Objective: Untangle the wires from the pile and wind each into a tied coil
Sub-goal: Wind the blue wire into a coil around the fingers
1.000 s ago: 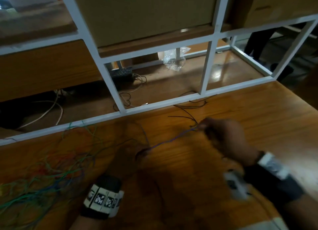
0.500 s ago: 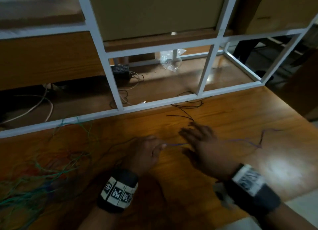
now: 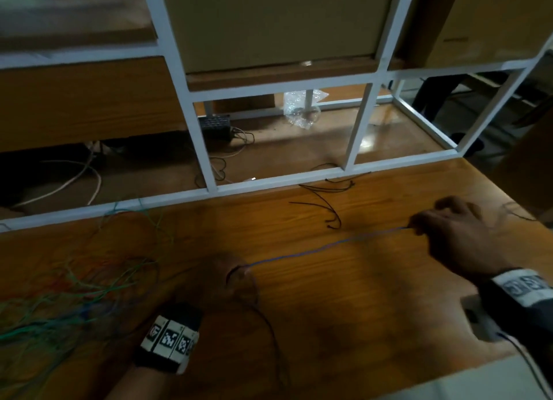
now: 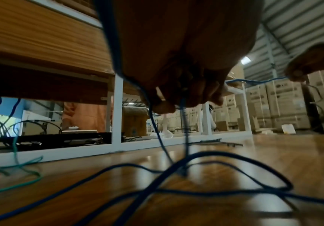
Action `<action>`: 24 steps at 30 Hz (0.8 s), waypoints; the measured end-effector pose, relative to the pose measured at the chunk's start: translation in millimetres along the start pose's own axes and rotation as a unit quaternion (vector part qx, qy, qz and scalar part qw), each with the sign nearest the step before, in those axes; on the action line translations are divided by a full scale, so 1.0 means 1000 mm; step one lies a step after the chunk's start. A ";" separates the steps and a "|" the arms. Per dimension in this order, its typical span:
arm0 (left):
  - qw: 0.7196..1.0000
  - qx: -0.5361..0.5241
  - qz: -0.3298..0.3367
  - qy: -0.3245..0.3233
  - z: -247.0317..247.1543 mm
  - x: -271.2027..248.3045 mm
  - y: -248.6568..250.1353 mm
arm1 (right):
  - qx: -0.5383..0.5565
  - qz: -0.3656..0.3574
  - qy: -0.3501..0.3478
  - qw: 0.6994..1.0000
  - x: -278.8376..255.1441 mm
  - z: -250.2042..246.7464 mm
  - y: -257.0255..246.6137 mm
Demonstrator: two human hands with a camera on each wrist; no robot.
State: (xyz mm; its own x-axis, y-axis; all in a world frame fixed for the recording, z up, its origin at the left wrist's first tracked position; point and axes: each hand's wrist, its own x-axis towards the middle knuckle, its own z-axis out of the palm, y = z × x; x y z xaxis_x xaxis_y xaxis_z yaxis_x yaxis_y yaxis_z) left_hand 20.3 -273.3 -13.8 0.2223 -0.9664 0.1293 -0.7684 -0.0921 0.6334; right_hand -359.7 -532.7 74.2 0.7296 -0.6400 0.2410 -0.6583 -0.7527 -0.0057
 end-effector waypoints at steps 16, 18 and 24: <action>0.997 0.042 0.005 0.068 0.012 0.027 0.075 | 0.114 -0.185 -0.012 0.976 0.040 0.040 -0.127; 0.996 0.078 0.004 0.051 0.005 0.017 0.063 | 0.112 -0.198 -0.011 0.974 0.043 0.034 -0.102; 0.993 0.056 -0.105 0.013 -0.009 -0.009 0.029 | 0.102 -0.113 0.000 0.988 0.032 0.027 -0.022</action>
State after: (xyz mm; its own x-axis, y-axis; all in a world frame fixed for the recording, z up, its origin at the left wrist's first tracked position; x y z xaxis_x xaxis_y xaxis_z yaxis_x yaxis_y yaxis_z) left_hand 1.8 -265.3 10.3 0.3994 -0.9164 0.0247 -0.7646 -0.3182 0.5604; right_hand -316.8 -541.3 55.8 0.8537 -0.4527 0.2576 -0.4285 -0.8916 -0.1467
